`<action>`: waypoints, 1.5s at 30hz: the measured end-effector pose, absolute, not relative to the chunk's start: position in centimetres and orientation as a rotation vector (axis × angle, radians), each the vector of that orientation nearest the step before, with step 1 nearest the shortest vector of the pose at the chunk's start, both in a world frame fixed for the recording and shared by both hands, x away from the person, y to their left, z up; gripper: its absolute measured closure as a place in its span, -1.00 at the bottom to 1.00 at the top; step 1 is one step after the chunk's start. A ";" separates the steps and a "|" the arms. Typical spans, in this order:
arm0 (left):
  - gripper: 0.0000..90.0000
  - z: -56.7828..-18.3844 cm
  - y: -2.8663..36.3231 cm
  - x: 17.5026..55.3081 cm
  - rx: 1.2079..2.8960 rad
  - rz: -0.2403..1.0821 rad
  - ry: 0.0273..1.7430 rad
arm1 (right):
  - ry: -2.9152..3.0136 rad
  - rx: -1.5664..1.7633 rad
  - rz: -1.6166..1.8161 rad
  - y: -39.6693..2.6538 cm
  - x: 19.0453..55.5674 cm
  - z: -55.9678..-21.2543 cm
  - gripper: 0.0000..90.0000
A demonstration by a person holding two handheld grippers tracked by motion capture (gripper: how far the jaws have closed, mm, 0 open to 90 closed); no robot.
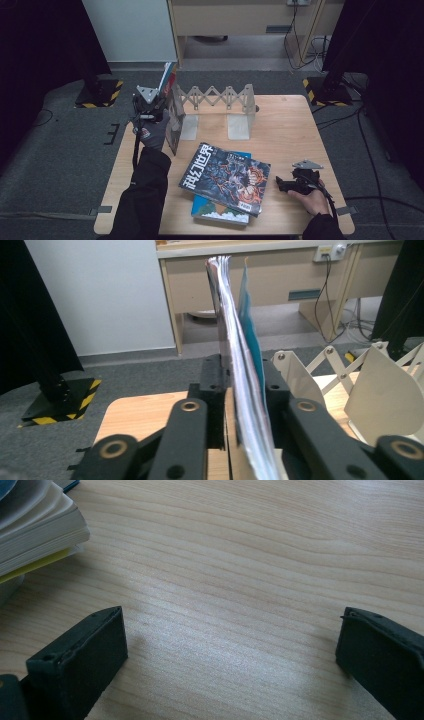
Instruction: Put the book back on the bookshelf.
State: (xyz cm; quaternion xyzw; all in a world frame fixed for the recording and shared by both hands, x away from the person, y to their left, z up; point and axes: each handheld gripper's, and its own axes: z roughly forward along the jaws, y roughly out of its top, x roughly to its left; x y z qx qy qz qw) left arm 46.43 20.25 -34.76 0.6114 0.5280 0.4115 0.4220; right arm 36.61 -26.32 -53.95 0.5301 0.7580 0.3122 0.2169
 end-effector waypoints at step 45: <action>-0.33 -31.9 23.7 40.2 1.453 0.890 1.191 | 2.076 1.482 0.870 -26.6 36.6 -53.8 -0.84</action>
